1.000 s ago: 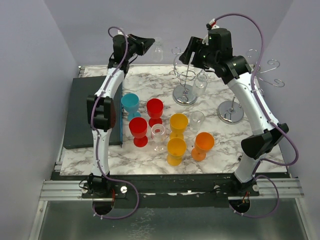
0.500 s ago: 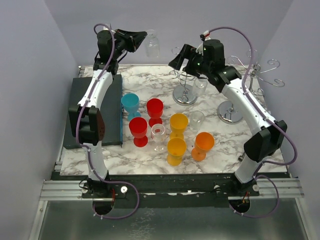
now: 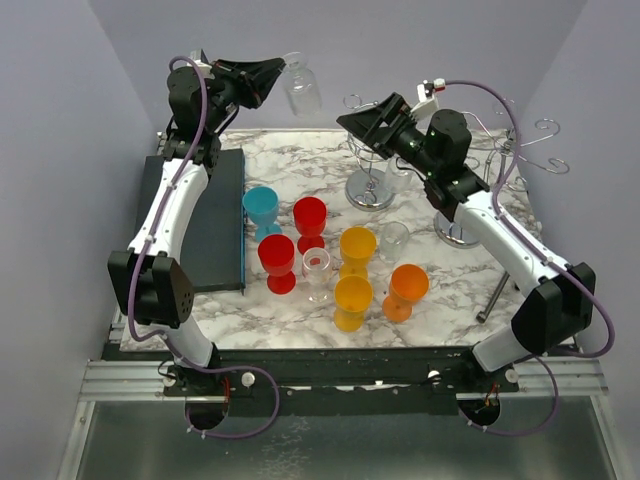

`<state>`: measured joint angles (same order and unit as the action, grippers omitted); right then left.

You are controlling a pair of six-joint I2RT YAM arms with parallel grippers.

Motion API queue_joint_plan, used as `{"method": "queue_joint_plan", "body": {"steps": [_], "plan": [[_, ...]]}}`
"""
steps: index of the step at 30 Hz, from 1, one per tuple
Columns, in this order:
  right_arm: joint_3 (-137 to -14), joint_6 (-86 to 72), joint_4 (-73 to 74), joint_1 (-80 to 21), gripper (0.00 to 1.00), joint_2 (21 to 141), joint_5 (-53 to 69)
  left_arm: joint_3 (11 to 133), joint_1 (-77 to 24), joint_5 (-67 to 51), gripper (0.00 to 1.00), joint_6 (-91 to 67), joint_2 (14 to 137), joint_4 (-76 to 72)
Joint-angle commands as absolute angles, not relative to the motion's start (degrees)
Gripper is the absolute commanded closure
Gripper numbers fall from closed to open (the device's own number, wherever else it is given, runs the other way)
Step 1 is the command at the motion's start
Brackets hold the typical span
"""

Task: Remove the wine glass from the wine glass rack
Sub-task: Place the wine glass at the center of the board.

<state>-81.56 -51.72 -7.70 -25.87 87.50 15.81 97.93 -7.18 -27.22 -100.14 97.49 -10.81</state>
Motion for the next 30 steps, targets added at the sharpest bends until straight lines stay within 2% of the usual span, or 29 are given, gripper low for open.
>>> {"method": "queue_joint_plan", "body": {"steps": [1,10,18,30], "plan": [[-77.34,-59.41,-22.39,-26.04,0.0,87.24,19.52,96.9,-7.67,-27.77,1.0,-106.74,92.28,-14.49],[-73.65,-64.58,-35.46,-28.81,0.0,89.09,17.19,94.94,-8.61,-28.35,1.0,-109.73,89.28,-14.93],[-75.54,-68.11,-40.71,-30.65,0.0,94.02,15.44,95.3,-8.96,-28.7,1.0,-110.41,88.04,-14.96],[-74.6,-73.01,-59.34,-31.47,0.0,99.75,15.11,94.19,-9.4,-28.39,1.0,-112.98,86.59,-16.41]]}}
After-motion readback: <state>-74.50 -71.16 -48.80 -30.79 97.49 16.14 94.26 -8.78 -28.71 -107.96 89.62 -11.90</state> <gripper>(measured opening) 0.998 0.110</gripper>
